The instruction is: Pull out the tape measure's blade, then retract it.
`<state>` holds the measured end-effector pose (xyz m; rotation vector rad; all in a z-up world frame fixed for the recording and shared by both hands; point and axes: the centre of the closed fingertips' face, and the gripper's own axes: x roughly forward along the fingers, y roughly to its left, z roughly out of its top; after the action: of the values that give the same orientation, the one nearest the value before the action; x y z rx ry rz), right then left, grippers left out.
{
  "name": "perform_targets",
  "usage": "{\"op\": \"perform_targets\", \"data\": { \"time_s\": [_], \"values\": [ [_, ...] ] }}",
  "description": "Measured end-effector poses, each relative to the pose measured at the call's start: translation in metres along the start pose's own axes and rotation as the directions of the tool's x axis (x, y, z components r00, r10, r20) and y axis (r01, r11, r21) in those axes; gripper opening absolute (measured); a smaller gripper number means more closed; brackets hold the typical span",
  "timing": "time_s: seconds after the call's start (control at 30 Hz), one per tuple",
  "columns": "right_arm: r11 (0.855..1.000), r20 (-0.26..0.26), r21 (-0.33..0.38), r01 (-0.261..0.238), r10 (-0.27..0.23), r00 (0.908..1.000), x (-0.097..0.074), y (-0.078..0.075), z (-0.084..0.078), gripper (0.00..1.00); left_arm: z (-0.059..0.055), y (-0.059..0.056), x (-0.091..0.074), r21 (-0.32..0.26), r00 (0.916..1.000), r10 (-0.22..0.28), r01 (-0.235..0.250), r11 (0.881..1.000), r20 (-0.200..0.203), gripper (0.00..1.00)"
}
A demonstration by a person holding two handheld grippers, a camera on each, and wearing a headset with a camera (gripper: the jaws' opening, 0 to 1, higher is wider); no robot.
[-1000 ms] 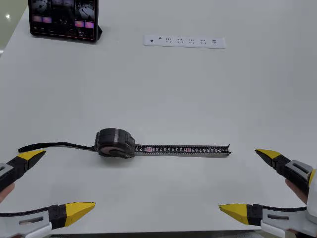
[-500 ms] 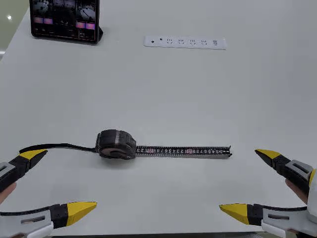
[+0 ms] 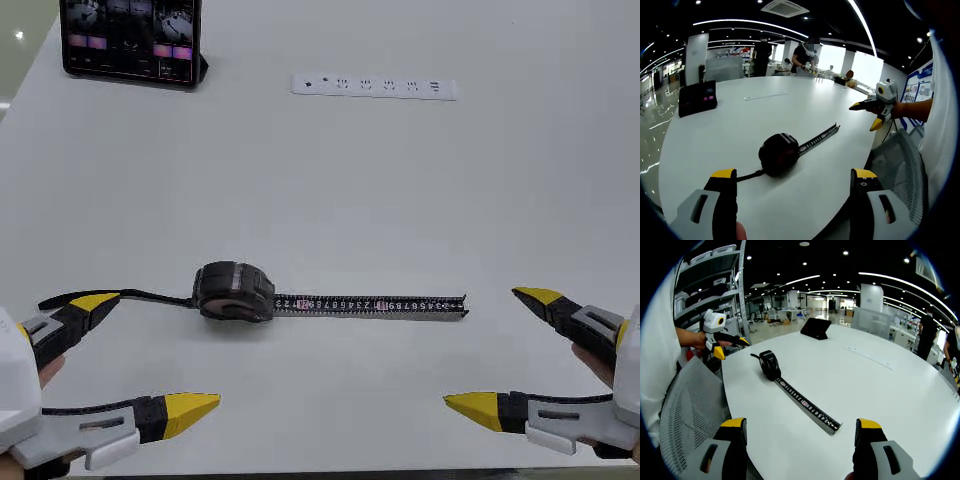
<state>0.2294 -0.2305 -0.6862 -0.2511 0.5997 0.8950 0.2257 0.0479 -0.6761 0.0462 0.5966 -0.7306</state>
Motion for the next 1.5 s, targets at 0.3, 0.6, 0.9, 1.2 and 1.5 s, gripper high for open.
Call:
{"op": "perform_targets", "data": {
  "time_s": [0.3, 0.6, 0.9, 1.2, 1.5],
  "values": [
    [1.0, -0.008, 0.002, -0.001, 0.001, 1.0, 0.003, -0.008, -0.003, 0.88, 0.005, 0.0, 0.015, -0.002, 0.9999, -0.008, 0.009, 1.0, 0.006, 0.91],
    [1.0, -0.021, 0.004, -0.004, 0.005, 0.9998, 0.007, -0.015, -0.008, 0.86, 0.006, 0.003, 0.028, -0.008, 0.9998, -0.017, 0.017, 1.0, 0.005, 0.9],
    [1.0, -0.033, 0.008, -0.002, 0.003, 0.9994, 0.008, -0.018, -0.012, 0.86, 0.002, -0.002, 0.043, 0.027, 0.9983, -0.051, 0.052, 0.998, -0.029, 0.89],
    [1.0, -0.039, 0.023, -0.002, 0.003, 0.9992, 0.009, -0.016, -0.017, 0.86, 0.007, -0.001, 0.057, 0.003, 0.998, -0.062, 0.062, 0.998, -0.015, 0.89],
    [0.999, -0.024, 0.046, 0.003, -0.002, 0.9997, 0.011, -0.018, -0.016, 0.85, 0.007, -0.006, 0.073, -0.046, 0.9972, -0.075, 0.074, 0.996, -0.01, 0.88]
  ]
}}
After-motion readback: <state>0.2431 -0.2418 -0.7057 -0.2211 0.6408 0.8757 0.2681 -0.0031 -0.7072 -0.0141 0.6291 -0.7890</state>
